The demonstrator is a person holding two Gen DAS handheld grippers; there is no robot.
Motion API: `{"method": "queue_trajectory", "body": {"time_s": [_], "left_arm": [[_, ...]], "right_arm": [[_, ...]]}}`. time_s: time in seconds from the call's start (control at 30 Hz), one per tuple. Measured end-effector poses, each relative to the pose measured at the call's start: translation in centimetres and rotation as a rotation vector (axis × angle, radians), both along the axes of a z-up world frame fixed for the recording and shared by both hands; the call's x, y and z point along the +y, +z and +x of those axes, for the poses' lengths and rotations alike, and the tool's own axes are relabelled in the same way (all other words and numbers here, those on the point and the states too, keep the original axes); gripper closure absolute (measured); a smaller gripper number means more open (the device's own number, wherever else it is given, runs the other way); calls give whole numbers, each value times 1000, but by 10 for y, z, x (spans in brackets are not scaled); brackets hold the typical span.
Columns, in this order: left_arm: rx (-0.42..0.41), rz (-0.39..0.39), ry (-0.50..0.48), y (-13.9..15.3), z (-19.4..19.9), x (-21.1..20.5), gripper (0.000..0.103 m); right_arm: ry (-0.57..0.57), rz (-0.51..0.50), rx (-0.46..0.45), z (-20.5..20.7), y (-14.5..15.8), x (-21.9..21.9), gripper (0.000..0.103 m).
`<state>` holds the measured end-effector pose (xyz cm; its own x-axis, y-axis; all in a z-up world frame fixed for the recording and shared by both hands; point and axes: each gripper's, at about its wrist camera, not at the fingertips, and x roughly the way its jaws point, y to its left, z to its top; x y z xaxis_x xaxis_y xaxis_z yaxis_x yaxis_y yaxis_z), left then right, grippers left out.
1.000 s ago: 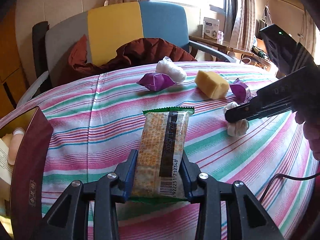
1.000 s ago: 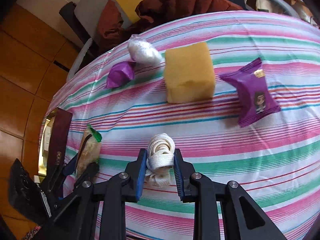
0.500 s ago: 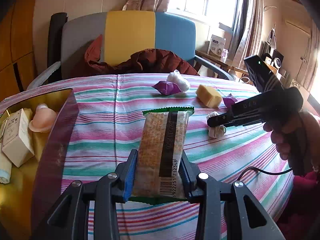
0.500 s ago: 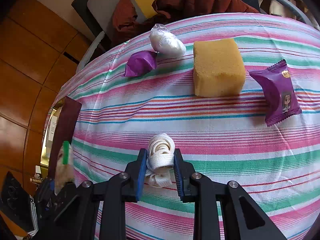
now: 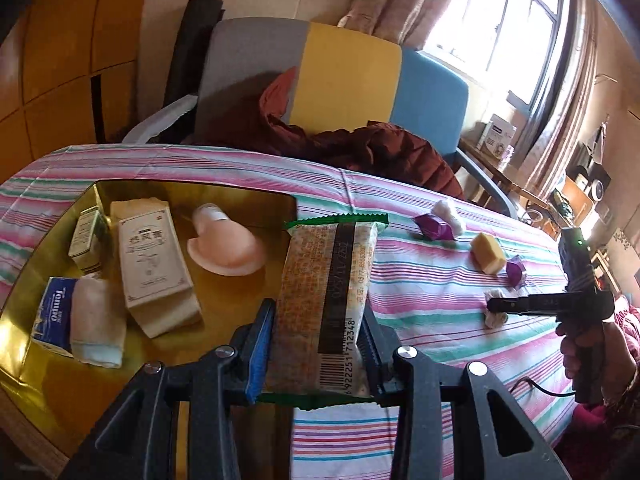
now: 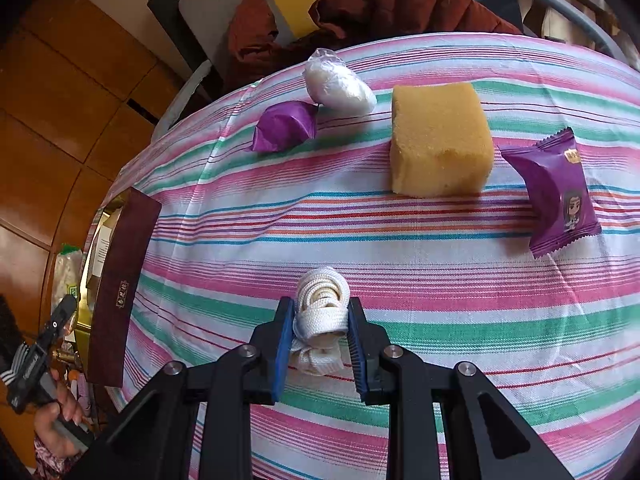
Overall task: Organize objects
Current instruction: 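Lift and carry the cracker pack to the gold tray with the left tool, then lower the cracker pack into the tray with the left tool while the right tool carries the bandage over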
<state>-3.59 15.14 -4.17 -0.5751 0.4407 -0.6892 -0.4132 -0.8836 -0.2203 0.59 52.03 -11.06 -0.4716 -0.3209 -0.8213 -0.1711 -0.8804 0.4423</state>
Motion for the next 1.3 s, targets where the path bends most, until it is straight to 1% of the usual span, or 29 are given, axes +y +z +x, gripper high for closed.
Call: {"method": "queue_trajectory", "body": {"time_s": [0.17, 0.33, 0.5, 0.63, 0.77, 0.87, 0.97, 1.13, 1.23, 1.3], "left_arm": [[-101, -35, 48, -18, -26, -18, 64], [-199, -22, 58, -34, -46, -22, 64], [-233, -44, 41, -41, -54, -15, 64], [-230, -66, 62, -41, -55, -10, 58], [-207, -34, 76, -39, -48, -14, 57], [-142, 0, 90, -30, -35, -21, 57], [-85, 16, 90, -22, -22, -28, 56], [-9, 14, 66, -11, -1, -39, 56], [27, -8, 62, -5, 5, -46, 56], [39, -6, 74, -2, 6, -54, 56]], "right_arm": [[0, -1, 0, 0, 0, 0, 77], [3, 2, 1, -1, -2, -1, 77], [4, 4, 1, -2, -1, -1, 77], [5, 6, 2, -2, -1, -1, 77], [5, 7, 4, -2, -1, -1, 77], [5, 6, 10, -2, 0, -1, 77], [9, -1, 24, -1, 2, -3, 77], [24, 24, 61, 1, 10, -10, 77], [39, 15, 70, 2, 16, -21, 77], [51, -1, 66, 2, 19, -31, 77]]}}
